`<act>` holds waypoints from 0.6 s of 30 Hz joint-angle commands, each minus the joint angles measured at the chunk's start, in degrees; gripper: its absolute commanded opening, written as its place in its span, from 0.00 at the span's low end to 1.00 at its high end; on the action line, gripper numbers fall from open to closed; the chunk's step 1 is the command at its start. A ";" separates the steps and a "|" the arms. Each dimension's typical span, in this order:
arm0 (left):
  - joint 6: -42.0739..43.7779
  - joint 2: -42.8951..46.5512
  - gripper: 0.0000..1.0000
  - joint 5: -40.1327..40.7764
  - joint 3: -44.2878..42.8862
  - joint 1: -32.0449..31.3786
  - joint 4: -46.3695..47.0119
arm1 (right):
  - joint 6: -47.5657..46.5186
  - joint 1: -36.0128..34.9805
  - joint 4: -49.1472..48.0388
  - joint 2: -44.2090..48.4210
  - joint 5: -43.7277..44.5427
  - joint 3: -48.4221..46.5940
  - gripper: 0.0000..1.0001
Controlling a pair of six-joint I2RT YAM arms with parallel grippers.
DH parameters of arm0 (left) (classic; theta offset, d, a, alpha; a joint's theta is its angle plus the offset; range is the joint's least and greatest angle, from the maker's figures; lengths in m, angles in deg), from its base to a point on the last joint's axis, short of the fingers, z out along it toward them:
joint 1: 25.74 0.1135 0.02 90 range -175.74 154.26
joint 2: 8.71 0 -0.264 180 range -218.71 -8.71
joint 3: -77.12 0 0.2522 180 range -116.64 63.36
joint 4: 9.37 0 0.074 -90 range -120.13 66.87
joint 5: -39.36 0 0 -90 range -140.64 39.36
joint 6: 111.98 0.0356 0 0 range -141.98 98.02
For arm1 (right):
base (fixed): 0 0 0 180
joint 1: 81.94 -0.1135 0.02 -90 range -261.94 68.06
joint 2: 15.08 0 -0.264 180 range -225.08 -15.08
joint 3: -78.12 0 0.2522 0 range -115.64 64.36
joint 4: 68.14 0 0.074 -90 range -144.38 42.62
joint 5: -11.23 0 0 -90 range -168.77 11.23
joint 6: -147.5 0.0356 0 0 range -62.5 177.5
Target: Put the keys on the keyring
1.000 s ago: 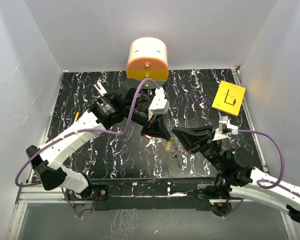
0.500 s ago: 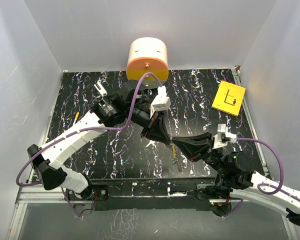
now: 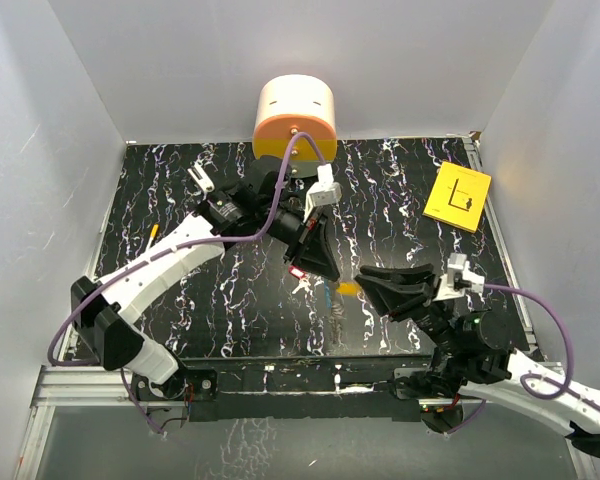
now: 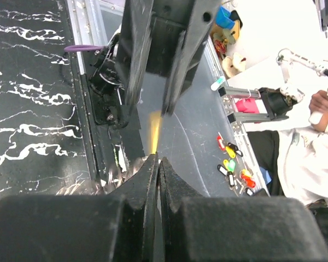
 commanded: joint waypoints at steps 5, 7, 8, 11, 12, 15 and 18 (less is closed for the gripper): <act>0.35 -2.78 0.00 -3.57 -8.05 5.74 -6.20 | -1.14 0.34 9.57 7.69 13.75 -4.82 0.72; -0.64 -3.39 0.00 -3.02 -8.65 6.75 -6.01 | -0.90 0.34 11.38 8.23 14.19 -5.55 0.72; -1.76 -3.57 0.00 -3.23 -8.70 7.31 -5.21 | -0.85 0.34 12.42 8.14 14.45 -5.92 0.72; -5.65 -4.37 0.00 -3.91 -8.82 9.11 -1.91 | -0.28 0.34 14.75 7.06 15.37 -7.13 0.72; -6.35 -4.67 0.00 -4.13 -9.12 9.89 -0.96 | -0.08 0.34 15.28 6.54 15.54 -7.44 0.73; -5.54 -5.83 0.00 -3.43 -10.91 12.07 -1.93 | 0.59 0.34 16.47 5.07 15.79 -8.19 0.72; -0.62 -6.97 0.00 -0.91 -12.39 14.21 -7.03 | 2.33 0.34 19.55 1.52 16.27 -9.61 0.72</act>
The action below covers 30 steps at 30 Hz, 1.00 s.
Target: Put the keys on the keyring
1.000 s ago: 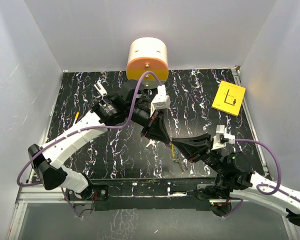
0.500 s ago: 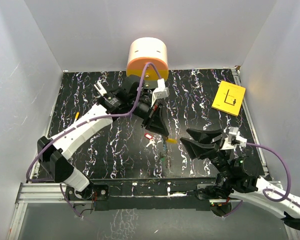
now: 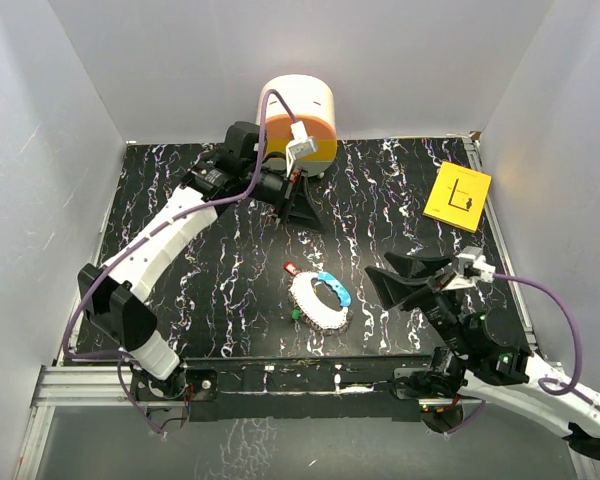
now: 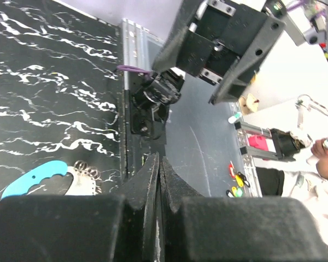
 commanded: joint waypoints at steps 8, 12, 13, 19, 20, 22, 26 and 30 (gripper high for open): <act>10.56 1.22 0.00 9.30 -4.80 11.74 -10.60 | 6.12 0.01 17.43 -28.26 -1.94 -12.44 0.71; 16.22 4.89 0.10 16.10 -2.16 14.05 -13.80 | 7.22 0.04 20.10 -39.98 -1.42 -15.41 0.71; 17.38 6.31 0.15 18.03 -0.22 14.10 -13.70 | 7.75 0.09 20.95 -41.94 -0.75 -15.72 0.72; 18.28 12.37 0.34 24.52 6.44 14.38 -12.64 | 7.63 3.36 19.72 -52.31 -9.72 -17.77 0.68; 18.35 12.40 0.36 25.77 6.52 14.50 -13.16 | 7.78 3.76 19.34 -53.71 -11.14 -17.81 0.67; 18.77 12.89 0.38 27.42 7.13 14.59 -13.83 | 7.99 4.40 18.81 -56.13 -12.01 -17.78 0.67; 18.40 14.88 0.41 27.17 11.08 14.71 -12.20 | 6.52 9.18 15.79 -59.37 -14.66 -16.63 0.69; 18.11 15.55 0.41 26.98 13.54 14.72 -11.45 | 3.03 19.20 12.78 -61.37 -19.91 -16.02 0.69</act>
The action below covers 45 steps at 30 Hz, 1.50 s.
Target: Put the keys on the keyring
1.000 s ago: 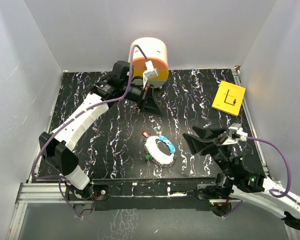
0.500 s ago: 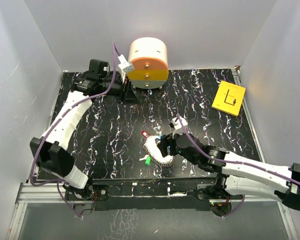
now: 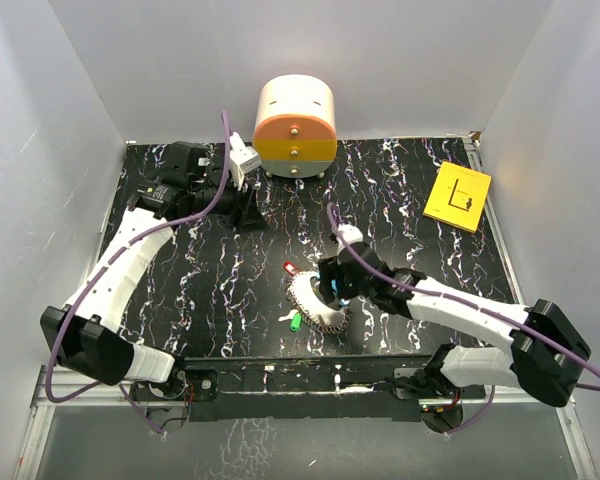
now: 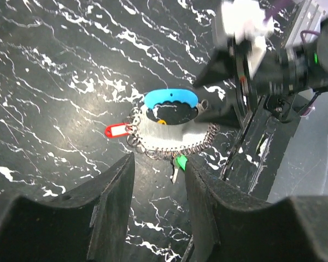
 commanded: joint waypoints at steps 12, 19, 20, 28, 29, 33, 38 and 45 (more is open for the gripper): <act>2.16 4.66 0.41 2.00 5.87 0.29 1.64 | -8.07 11.23 -7.71 -16.83 -10.76 -4.39 0.65; 3.36 4.69 0.41 2.85 6.21 0.32 1.33 | -8.34 11.13 -5.59 -18.68 -6.96 -5.64 0.58; 3.36 4.55 0.41 2.77 6.23 0.31 1.42 | -8.65 11.12 -4.94 -19.07 -6.42 -5.90 0.57; 3.37 4.42 0.41 2.89 6.73 0.56 2.01 | -8.62 9.67 3.74 -21.86 3.58 -8.99 0.52; 3.29 4.43 0.41 2.96 6.80 0.64 2.12 | -8.61 9.31 4.64 -22.22 4.86 -9.37 0.52; 2.86 4.47 0.41 2.91 7.19 0.74 2.81 | -8.51 7.29 5.91 -24.05 7.46 -10.72 0.44; 3.23 4.79 0.41 3.56 7.18 0.82 2.75 | -7.74 6.46 5.13 -23.34 8.69 -11.02 0.20; 3.56 5.40 0.41 4.50 7.42 1.00 2.85 | -5.90 5.98 3.78 -8.17 16.21 -10.31 0.11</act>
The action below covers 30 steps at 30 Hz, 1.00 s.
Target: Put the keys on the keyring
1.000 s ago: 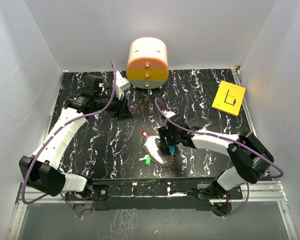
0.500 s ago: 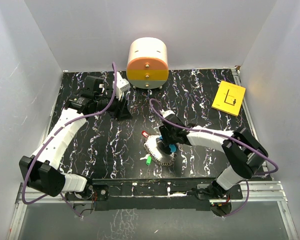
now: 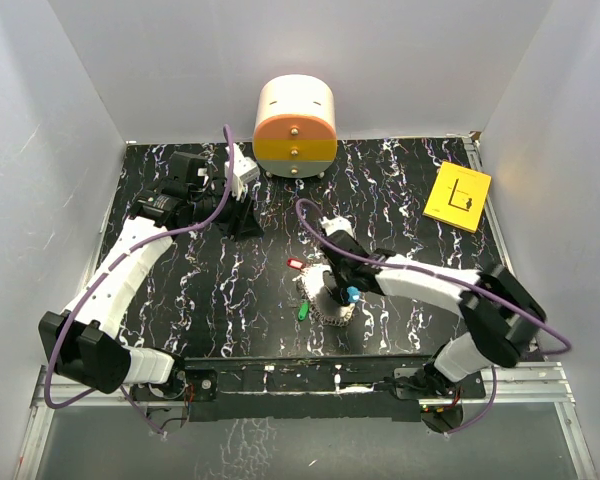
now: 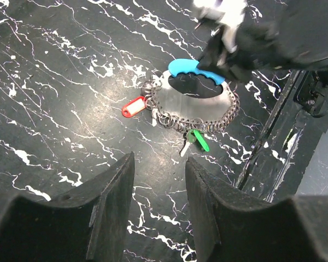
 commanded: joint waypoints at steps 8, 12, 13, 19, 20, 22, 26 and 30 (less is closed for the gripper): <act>-0.38 2.45 0.41 -0.23 -0.65 0.65 1.19 | -3.12 -0.03 1.37 21.91 10.41 -5.48 0.12; -1.02 2.83 0.41 0.33 0.70 0.65 2.36 | -3.08 -0.06 1.75 17.56 -1.61 -5.40 0.39; -1.19 2.98 0.41 1.01 1.13 0.70 2.53 | -2.41 -0.11 1.36 16.20 -4.52 -4.94 0.41; -1.36 4.73 0.40 2.75 1.52 1.58 2.35 | 0.78 -0.13 -6.01 11.18 -17.69 -0.04 0.43; -1.20 4.91 0.40 2.98 1.51 1.69 2.21 | 1.44 -0.12 -6.83 10.55 -20.21 0.38 0.43; -0.87 5.17 0.40 3.16 1.65 1.92 1.97 | 3.36 -0.16 -8.25 9.19 -23.41 0.80 0.41; -0.67 5.75 0.40 3.08 2.81 2.03 2.17 | 7.63 -0.20 -9.02 6.57 -27.90 1.02 0.37; -0.03 6.10 0.40 3.15 3.50 2.06 1.95 | 11.39 -0.25 -9.74 5.85 -29.46 2.10 0.37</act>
